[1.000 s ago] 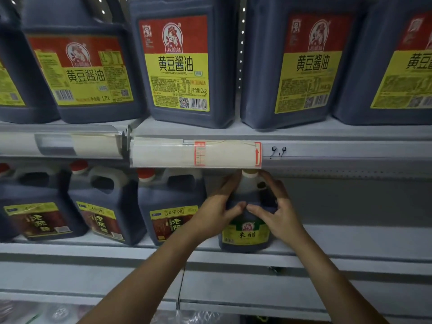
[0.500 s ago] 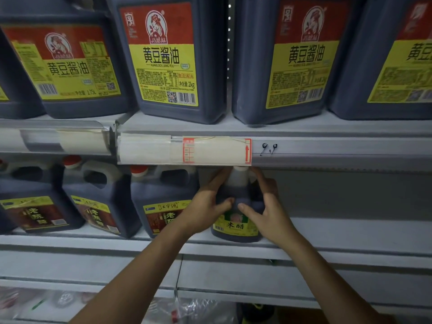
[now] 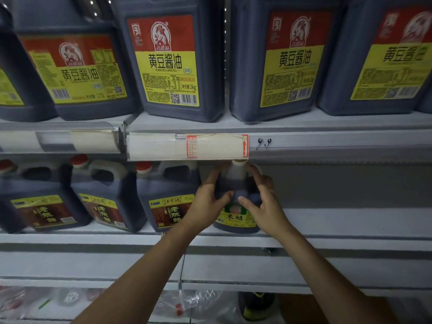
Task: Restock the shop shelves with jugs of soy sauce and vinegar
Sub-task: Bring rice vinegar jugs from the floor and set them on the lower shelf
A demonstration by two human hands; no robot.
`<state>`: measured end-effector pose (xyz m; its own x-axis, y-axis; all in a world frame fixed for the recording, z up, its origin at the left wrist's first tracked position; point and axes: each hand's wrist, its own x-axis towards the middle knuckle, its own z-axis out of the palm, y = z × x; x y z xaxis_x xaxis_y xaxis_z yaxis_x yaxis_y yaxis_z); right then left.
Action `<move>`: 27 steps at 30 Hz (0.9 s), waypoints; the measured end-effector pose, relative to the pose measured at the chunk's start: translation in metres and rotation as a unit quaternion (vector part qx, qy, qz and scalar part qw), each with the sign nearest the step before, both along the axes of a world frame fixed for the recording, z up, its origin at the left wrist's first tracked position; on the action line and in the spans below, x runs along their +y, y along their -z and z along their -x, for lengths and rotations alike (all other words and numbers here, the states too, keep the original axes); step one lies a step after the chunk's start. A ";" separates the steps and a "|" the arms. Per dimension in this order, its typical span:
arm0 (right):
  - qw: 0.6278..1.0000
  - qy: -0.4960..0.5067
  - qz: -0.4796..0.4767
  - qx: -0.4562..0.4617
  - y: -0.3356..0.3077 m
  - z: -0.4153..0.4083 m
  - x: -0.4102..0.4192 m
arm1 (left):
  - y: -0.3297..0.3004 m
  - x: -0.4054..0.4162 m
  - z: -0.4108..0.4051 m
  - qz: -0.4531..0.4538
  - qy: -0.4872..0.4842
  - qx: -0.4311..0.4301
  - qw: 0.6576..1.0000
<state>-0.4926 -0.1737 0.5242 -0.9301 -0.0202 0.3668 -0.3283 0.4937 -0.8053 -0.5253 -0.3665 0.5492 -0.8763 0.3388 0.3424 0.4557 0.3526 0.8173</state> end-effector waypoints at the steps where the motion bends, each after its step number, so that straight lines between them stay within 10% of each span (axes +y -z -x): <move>1: 1.000 0.002 0.000 -0.011 -0.002 -0.001 -0.001 | 0.000 0.000 -0.001 0.003 0.003 0.004 1.000; 16: 0.970 0.245 0.006 -0.004 0.001 -0.059 -0.061 | -0.012 -0.076 -0.018 0.098 0.239 0.109 0.960; 27: 0.813 0.501 -0.249 -0.160 -0.044 -0.342 -0.120 | -0.035 0.001 -0.153 0.162 0.520 0.222 0.809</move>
<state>-0.1508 -0.2934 0.5686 -0.6179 0.7346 0.2803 0.6270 0.6755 -0.3881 -0.3719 -0.3657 0.5840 0.1243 0.9487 0.2905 0.8671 -0.2462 0.4331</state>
